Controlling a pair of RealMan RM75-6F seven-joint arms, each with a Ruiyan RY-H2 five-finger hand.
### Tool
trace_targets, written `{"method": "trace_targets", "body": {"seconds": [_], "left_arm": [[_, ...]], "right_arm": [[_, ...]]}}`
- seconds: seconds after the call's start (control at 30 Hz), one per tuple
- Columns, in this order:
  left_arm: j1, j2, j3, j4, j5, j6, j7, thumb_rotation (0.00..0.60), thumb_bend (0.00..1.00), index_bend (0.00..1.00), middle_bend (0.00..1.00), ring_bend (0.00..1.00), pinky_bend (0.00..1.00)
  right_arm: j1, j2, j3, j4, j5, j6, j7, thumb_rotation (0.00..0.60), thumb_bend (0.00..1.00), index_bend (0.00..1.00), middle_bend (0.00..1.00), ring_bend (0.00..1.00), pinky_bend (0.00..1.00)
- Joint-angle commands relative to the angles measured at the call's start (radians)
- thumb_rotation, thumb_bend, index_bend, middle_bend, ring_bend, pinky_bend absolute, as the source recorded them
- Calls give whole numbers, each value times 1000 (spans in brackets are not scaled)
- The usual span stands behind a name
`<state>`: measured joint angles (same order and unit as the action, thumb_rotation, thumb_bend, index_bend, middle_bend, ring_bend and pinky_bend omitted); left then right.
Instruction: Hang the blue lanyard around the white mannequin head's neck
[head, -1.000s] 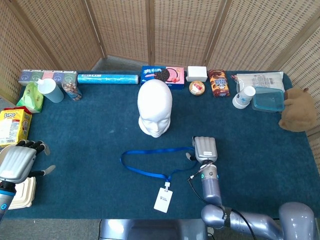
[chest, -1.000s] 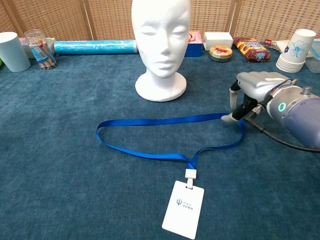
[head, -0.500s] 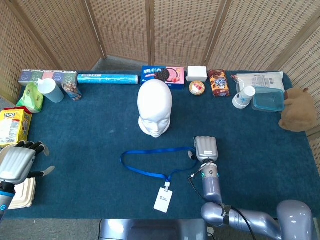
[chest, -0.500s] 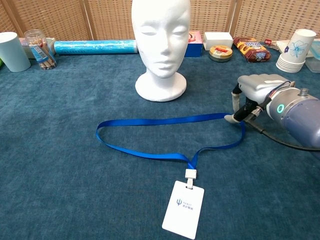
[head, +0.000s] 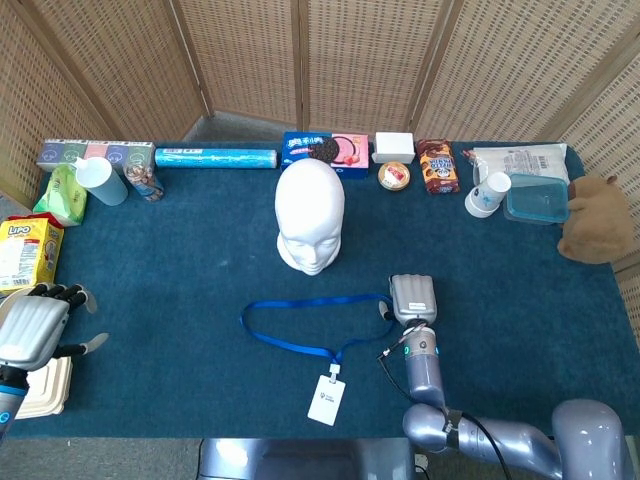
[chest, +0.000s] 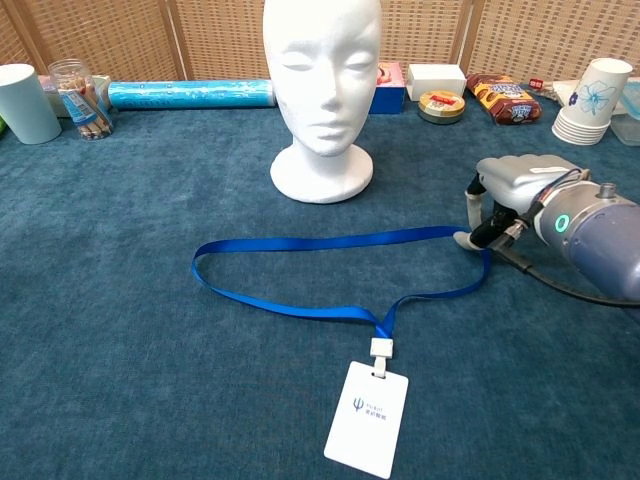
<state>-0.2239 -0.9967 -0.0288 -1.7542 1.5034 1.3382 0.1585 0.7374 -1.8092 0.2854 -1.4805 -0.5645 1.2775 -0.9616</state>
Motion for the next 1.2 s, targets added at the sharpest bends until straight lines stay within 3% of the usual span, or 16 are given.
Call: {"method": "trace_targets", "body": {"seconds": [0.03,0.27,0.8,1.0,1.2], "left_arm": [[2,0,2,2,1,2,-3,464,184,492,444,442,324],[3,-1,4,8,4,3,-9,462,184,492,443,442,323],[5,-12,14,27,3,-6,-20,463,184,492,443,442,323],[-14,-21,15,23,-5,-44,-2,461,184,492,444,444,334],[-69,-46,-14,-6,-50,-114,87,457,183,492,553,564,532]], "right_arm": [[2,0,-3,5,4,-1,-3,438,435,510,981,1000,1000],[6,-6,-12,15,7,-2,-7,463,462,521,981,1000,1000],[21,-15,-17,29,8,3,-26,580,512,588,987,1000,1000],[15,-5,-22,-7,-12,21,-18,590,518,604,990,1000,1000],[14,6,-23,-46,-18,29,-17,591,519,606,991,1000,1000]]}}
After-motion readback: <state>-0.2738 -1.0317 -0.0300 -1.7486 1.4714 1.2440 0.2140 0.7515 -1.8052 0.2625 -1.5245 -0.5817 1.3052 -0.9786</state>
